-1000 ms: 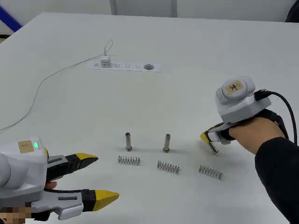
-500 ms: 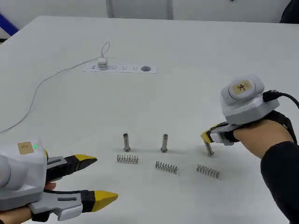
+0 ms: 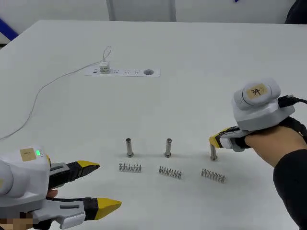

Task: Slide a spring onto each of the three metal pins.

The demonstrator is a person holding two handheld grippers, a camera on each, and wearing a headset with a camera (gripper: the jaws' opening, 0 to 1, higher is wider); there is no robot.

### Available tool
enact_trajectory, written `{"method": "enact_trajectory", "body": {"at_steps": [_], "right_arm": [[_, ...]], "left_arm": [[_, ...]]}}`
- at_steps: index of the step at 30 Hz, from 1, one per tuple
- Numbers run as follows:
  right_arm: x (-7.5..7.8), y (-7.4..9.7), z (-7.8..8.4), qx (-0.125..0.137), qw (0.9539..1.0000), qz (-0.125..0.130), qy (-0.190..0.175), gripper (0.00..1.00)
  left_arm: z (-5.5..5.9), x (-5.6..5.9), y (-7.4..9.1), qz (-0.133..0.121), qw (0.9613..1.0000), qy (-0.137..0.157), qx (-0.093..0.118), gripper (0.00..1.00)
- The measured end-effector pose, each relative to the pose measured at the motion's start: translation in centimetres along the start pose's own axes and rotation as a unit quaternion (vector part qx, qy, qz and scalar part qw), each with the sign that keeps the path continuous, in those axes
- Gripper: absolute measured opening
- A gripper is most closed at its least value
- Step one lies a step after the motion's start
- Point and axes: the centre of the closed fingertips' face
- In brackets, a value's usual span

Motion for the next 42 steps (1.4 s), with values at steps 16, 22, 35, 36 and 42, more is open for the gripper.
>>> {"method": "enact_trajectory", "body": {"at_steps": [16, 22, 35, 36, 42], "right_arm": [[0.1, 1.0, 1.1, 0.003, 0.9998, -0.002, 0.021, 0.09], [0.1, 0.9, 1.8, -0.004, 0.9996, 0.000, 0.029, 0.09], [0.2, -0.6, 2.6, -0.018, 0.9994, -0.009, 0.028, 0.09], [0.2, -0.7, 2.7, -0.019, 0.9994, -0.009, 0.028, 0.09], [0.3, -1.0, 2.4, -0.013, 0.9995, -0.010, 0.027, 0.09]], "left_arm": [[0.1, -0.2, 0.0, -0.004, 1.0000, 0.004, 0.000, 0.62], [0.0, -0.2, 0.1, -0.004, 1.0000, 0.004, 0.004, 0.62], [-0.1, 0.0, 0.0, 0.000, 1.0000, 0.004, 0.006, 0.62], [-0.1, 0.0, 0.0, 0.000, 1.0000, 0.004, 0.006, 0.62], [0.0, 0.0, 0.0, -0.001, 1.0000, 0.003, 0.003, 0.62]]}}
Point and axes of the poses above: the centre of the closed fingertips' face, and the gripper's own axes: y roughly backward along the fingers, x roughly to its right, z roughly out of its underside, and after that the axes turned 5 degrees about -y, right-handed
